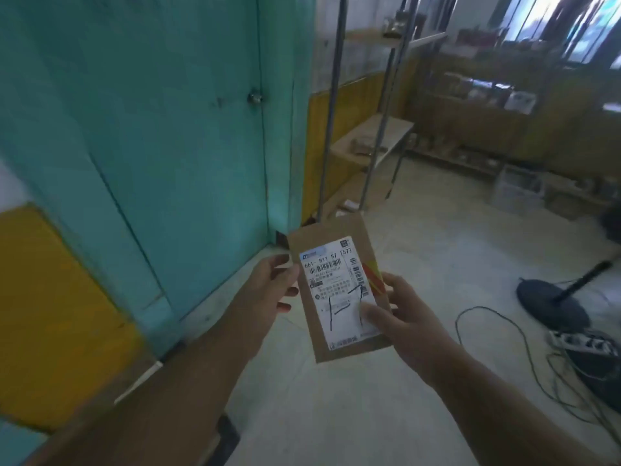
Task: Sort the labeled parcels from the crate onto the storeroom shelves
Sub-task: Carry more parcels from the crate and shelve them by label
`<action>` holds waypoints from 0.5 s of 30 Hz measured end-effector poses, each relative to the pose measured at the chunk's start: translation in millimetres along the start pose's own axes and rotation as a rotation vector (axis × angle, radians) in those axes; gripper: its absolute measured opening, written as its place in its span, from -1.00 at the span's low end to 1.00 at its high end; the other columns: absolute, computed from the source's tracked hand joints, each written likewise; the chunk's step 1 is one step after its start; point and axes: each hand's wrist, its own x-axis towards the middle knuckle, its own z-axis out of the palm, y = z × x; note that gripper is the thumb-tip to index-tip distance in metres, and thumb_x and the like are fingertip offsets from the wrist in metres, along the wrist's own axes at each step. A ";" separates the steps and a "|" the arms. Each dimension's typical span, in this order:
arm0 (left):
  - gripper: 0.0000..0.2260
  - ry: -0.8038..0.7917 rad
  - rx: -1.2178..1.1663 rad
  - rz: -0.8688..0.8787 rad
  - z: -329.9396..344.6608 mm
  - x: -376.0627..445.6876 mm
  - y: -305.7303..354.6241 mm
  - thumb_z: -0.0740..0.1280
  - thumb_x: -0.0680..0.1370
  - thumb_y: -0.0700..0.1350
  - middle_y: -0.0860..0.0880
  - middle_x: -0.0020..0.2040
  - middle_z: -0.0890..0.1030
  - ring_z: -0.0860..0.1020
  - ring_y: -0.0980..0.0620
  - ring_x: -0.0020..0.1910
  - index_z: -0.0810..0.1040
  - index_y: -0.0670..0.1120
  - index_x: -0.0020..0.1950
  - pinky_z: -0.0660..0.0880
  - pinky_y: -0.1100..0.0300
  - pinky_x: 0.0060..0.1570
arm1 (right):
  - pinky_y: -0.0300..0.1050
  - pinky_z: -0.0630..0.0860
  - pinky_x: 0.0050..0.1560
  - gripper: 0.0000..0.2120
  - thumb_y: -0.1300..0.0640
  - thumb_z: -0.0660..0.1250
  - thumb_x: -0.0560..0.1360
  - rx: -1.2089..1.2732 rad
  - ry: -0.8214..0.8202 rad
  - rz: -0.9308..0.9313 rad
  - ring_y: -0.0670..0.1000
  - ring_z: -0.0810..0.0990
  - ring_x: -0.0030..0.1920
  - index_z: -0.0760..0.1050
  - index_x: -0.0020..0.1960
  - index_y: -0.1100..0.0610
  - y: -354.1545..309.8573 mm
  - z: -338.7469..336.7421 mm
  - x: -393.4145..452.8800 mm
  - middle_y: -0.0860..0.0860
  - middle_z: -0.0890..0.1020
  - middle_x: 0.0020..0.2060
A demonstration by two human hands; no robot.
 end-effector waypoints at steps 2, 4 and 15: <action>-0.66 -0.038 0.009 0.015 42.5 35.8 15.9 0.34 0.55 0.10 0.03 0.11 0.66 0.61 -0.02 0.07 0.48 0.08 0.31 0.50 0.01 0.00 | 0.08 0.68 -0.02 -0.50 -0.08 0.47 0.44 0.003 0.036 0.001 0.06 0.73 0.00 0.44 0.35 -0.15 -7.6 -48.6 24.4 0.01 0.66 0.14; -0.66 -0.050 0.030 0.028 75.7 71.5 27.7 0.31 0.60 0.05 0.03 0.15 0.64 0.61 -0.02 0.09 0.45 0.05 0.36 0.54 -0.04 0.05 | 0.10 0.67 0.01 -0.53 -0.04 0.46 0.47 0.015 0.059 0.011 0.07 0.73 0.01 0.44 0.34 -0.13 -11.8 -86.3 53.2 0.02 0.68 0.13; -0.88 -0.172 0.189 0.076 205.5 315.2 61.9 0.31 0.61 0.05 0.09 0.09 0.63 0.59 0.01 0.08 0.48 0.16 0.14 0.54 -0.07 0.12 | 0.10 0.68 0.00 -0.62 0.06 0.44 0.53 0.098 0.256 0.028 0.07 0.73 0.00 0.45 0.30 -0.13 -16.6 -219.4 243.7 0.00 0.69 0.10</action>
